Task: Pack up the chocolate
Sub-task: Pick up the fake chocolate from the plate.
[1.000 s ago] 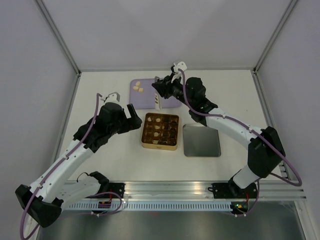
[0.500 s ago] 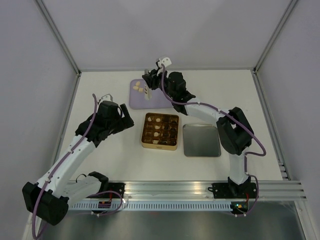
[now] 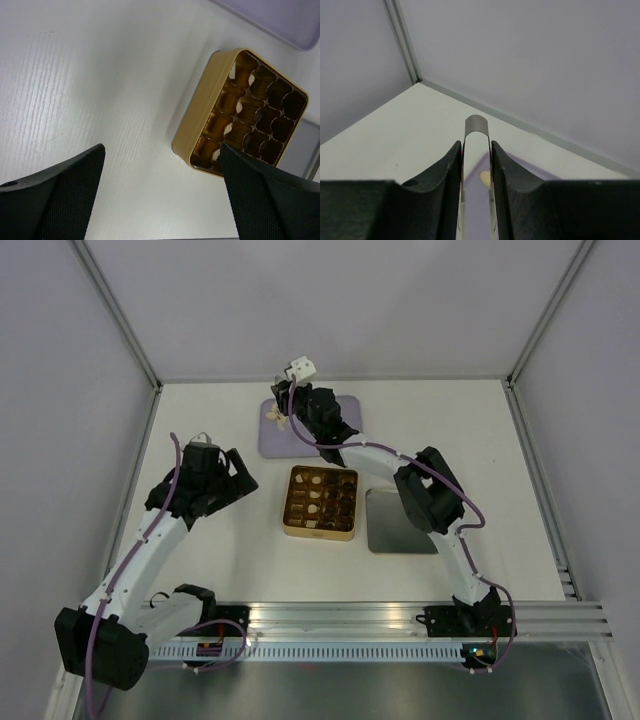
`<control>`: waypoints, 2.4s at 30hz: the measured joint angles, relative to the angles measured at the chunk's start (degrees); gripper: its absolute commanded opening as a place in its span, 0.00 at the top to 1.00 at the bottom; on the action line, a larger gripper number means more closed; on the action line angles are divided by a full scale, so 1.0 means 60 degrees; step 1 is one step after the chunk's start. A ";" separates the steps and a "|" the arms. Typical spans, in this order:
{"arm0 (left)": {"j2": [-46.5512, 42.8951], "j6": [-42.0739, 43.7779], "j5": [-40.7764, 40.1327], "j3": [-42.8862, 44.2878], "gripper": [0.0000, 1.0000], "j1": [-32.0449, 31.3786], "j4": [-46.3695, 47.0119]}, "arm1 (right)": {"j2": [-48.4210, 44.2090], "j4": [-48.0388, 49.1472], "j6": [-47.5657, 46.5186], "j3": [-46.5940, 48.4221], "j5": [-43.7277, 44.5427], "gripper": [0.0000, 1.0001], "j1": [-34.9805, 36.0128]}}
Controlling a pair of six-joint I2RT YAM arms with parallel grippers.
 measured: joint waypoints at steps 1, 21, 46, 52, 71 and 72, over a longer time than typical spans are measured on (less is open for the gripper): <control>0.0004 0.0000 0.0055 -0.0007 0.00 0.0040 0.0033 | 0.0200 0.0040 -0.0095 0.0226 0.0189 0.66 0.0040; 0.0000 0.0040 0.0208 -0.0029 0.00 0.0306 0.0193 | 0.2973 -0.0080 -0.0776 0.3413 0.2623 0.64 0.0280; 0.0000 0.0157 0.0452 -0.0189 0.00 0.0375 0.0299 | 0.4364 0.0033 -0.0517 0.4750 0.3836 0.64 0.0444; -0.0018 0.0178 0.0477 -0.0251 0.00 0.0382 0.0397 | 0.4539 0.0117 -0.0525 0.5002 0.4182 0.64 0.0543; -0.0106 0.0182 0.0637 -0.0339 0.00 0.0437 0.0481 | 0.5013 0.0273 -0.1158 0.5646 0.4714 0.72 0.0667; -0.0109 0.0182 0.0637 -0.0339 0.00 0.0437 0.0481 | 0.5013 0.0273 -0.1264 0.5646 0.4714 0.73 0.0692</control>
